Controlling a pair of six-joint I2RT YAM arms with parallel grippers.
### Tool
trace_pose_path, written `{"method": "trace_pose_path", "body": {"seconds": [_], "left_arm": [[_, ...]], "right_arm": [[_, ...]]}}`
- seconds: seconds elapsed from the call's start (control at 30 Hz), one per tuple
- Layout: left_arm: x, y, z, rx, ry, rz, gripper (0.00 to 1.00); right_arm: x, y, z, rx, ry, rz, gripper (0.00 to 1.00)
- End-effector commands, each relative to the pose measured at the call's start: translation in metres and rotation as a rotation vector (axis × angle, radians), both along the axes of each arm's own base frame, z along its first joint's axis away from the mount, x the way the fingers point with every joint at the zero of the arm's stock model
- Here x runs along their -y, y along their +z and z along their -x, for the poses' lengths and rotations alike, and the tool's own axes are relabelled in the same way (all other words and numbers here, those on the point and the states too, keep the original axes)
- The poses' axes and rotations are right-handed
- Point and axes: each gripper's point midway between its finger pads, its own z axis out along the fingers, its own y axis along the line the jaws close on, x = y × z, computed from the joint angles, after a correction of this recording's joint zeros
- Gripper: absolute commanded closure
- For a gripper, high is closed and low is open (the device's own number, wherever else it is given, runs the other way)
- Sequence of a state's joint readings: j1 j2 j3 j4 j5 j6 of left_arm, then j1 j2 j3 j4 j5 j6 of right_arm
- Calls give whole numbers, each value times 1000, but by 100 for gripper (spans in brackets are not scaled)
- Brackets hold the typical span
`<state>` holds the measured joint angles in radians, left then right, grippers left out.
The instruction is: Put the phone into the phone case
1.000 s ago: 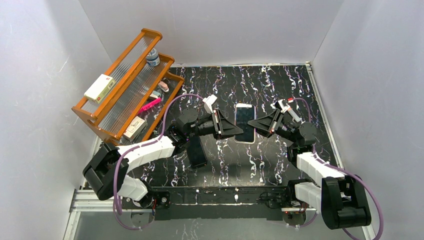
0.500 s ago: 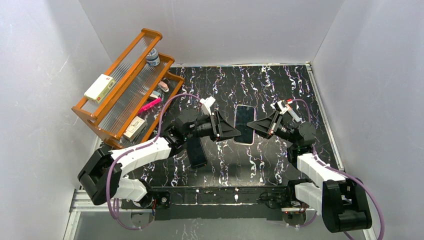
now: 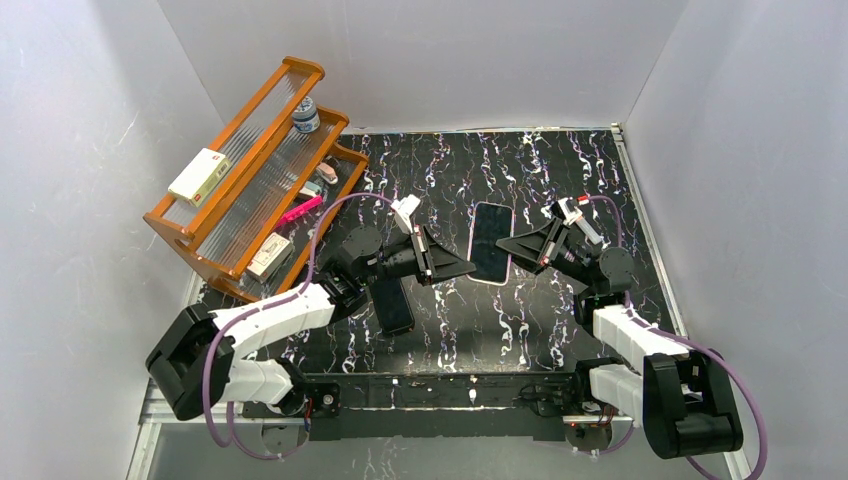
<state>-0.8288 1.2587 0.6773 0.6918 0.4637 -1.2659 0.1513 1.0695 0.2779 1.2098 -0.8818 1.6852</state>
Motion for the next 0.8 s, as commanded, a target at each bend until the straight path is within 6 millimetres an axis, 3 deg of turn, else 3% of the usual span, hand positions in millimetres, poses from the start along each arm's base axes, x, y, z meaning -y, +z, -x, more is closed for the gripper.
{"method": "trace_pose_path", "body": {"seconds": [0.0,0.1,0.13,0.2,0.3,0.47,0.63,0.77], "left_arm": [[0,-17,-3,3,0,-64,100],[-3,-26,-3,10,11,-121,100],[-5,-27,-4,14,18,-138,100],[-7,-28,-5,36,20,-172,100],[-11,-23,-5,63,30,-194,79],[-19,-3,-12,62,97,-169,48],[-27,31,-27,37,163,-33,34],[-25,36,-35,78,170,-57,27]], "right_arm": [[3,24,6,95,-13,-31,80],[2,18,5,82,-22,2,69],[2,16,5,80,-23,13,70],[2,14,5,89,-20,29,83],[0,13,7,111,1,40,97],[-2,14,16,156,58,52,99],[-6,20,31,209,127,55,99],[-12,26,40,227,162,37,99]]}}
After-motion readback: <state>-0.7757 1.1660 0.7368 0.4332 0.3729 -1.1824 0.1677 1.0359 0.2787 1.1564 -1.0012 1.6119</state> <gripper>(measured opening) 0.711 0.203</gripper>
